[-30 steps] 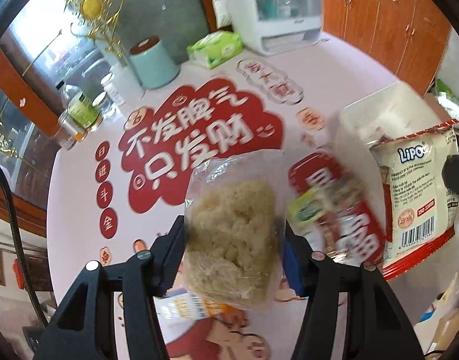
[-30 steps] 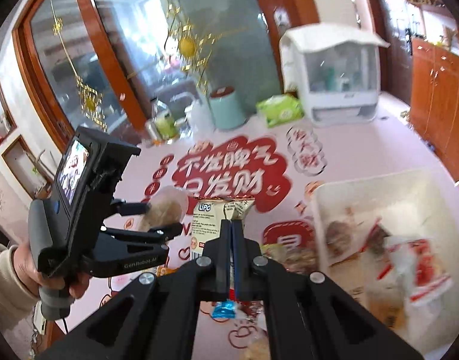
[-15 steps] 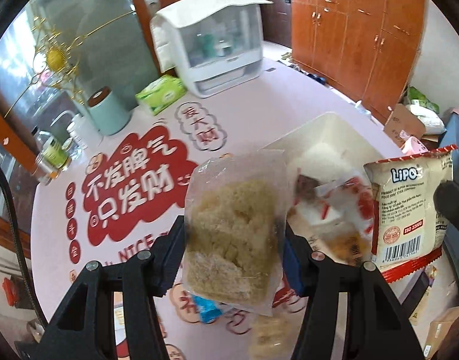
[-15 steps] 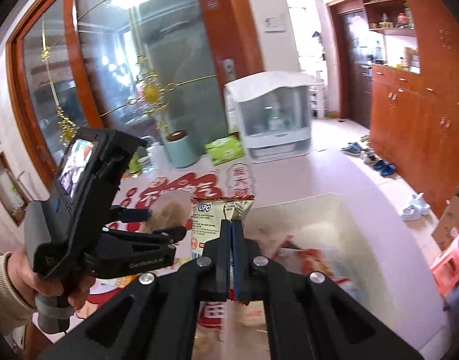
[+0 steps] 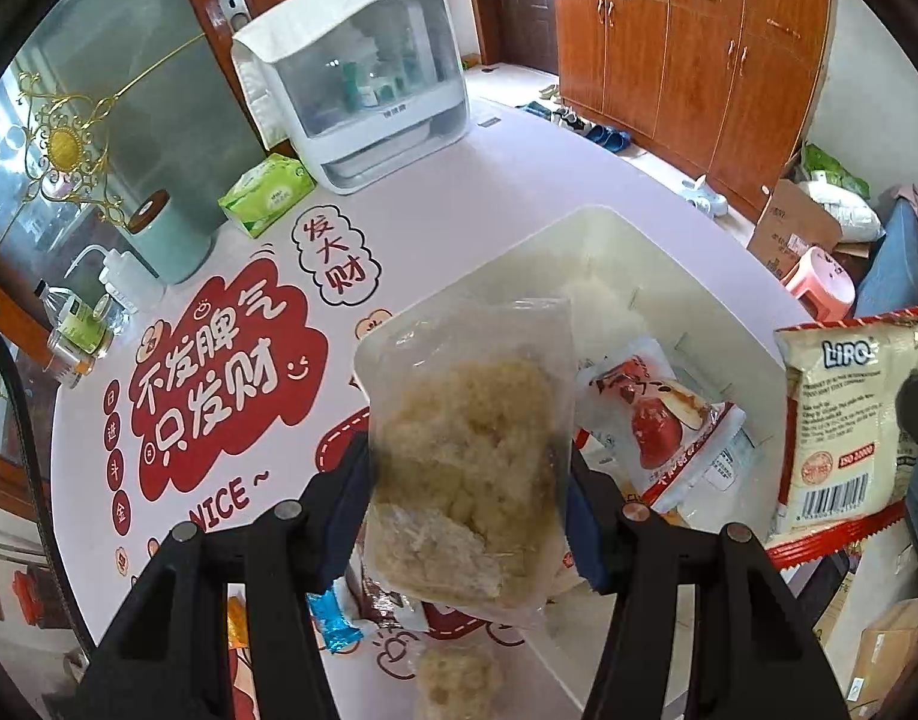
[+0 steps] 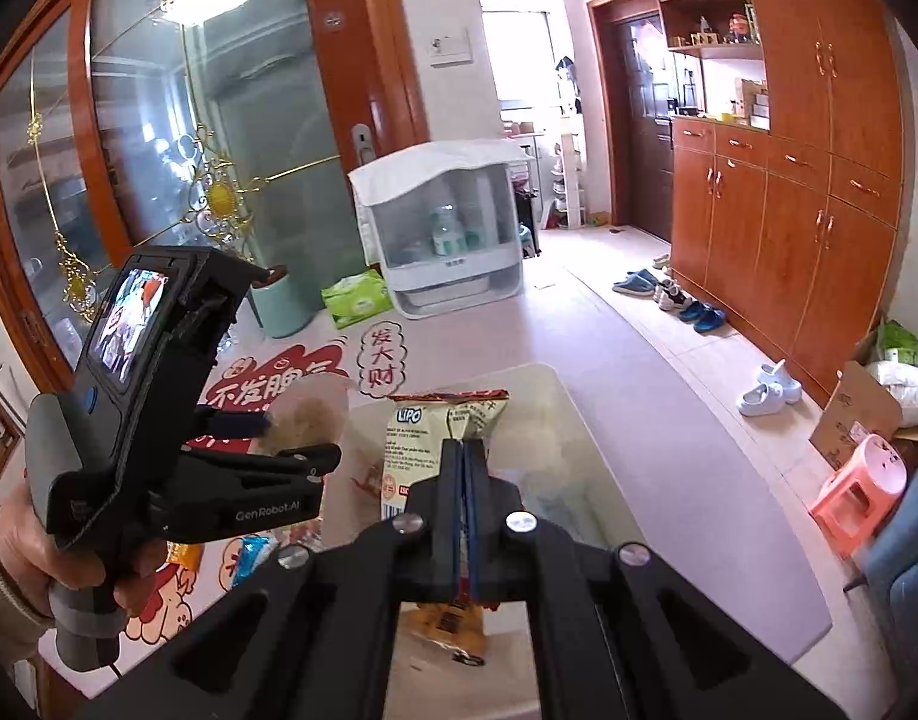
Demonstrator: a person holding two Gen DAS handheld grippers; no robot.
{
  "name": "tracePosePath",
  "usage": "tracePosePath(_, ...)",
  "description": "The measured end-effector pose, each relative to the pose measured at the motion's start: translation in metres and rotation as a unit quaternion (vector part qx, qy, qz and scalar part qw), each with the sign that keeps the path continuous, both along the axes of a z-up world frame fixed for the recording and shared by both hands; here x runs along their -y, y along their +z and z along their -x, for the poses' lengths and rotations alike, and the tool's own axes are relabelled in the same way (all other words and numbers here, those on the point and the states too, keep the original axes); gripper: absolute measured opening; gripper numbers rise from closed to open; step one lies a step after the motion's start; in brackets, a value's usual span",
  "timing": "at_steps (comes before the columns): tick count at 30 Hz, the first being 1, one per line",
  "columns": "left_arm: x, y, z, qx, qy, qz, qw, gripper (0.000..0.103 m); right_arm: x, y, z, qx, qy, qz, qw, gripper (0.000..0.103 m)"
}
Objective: Organize snacks
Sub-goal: 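Carry both bags over the white tray and open both tools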
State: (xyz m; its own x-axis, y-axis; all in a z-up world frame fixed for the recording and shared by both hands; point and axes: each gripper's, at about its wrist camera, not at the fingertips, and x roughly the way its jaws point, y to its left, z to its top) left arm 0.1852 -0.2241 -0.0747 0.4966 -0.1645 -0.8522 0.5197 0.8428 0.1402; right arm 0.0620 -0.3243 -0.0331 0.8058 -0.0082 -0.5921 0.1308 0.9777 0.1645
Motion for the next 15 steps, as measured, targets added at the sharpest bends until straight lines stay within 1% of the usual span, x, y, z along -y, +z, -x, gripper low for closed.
tracePosePath(6, 0.011, -0.013, -0.001, -0.002, 0.003, -0.02, 0.9998, 0.057, 0.007, -0.012, 0.001, -0.023, 0.002, 0.007, 1.0, 0.001)
tracePosePath(10, 0.012, -0.022, -0.005, -0.017, 0.009, -0.03, 0.9994, 0.058, 0.008, -0.023, -0.001, -0.046, 0.01, 0.005, 0.999, 0.002)
tracePosePath(11, 0.012, -0.024, -0.006, -0.019, 0.014, -0.033, 0.9992, 0.06, 0.008, -0.025, -0.001, -0.051, 0.012, 0.004, 0.999, 0.002)
tracePosePath(12, 0.012, -0.025, -0.006, -0.018, 0.016, -0.037, 0.999, 0.069, 0.008, -0.029, -0.002, -0.059, 0.015, 0.003, 0.998, 0.003)
tracePosePath(13, 0.011, -0.026, -0.006, -0.015, 0.02, -0.042, 0.9988, 0.081, 0.008, -0.031, -0.003, -0.065, 0.019, 0.001, 0.998, 0.005)
tracePosePath(15, 0.01, -0.026, -0.006, -0.007, 0.023, -0.047, 0.9986, 0.093, 0.007, -0.037, -0.006, -0.079, 0.02, -0.006, 0.997, 0.005)
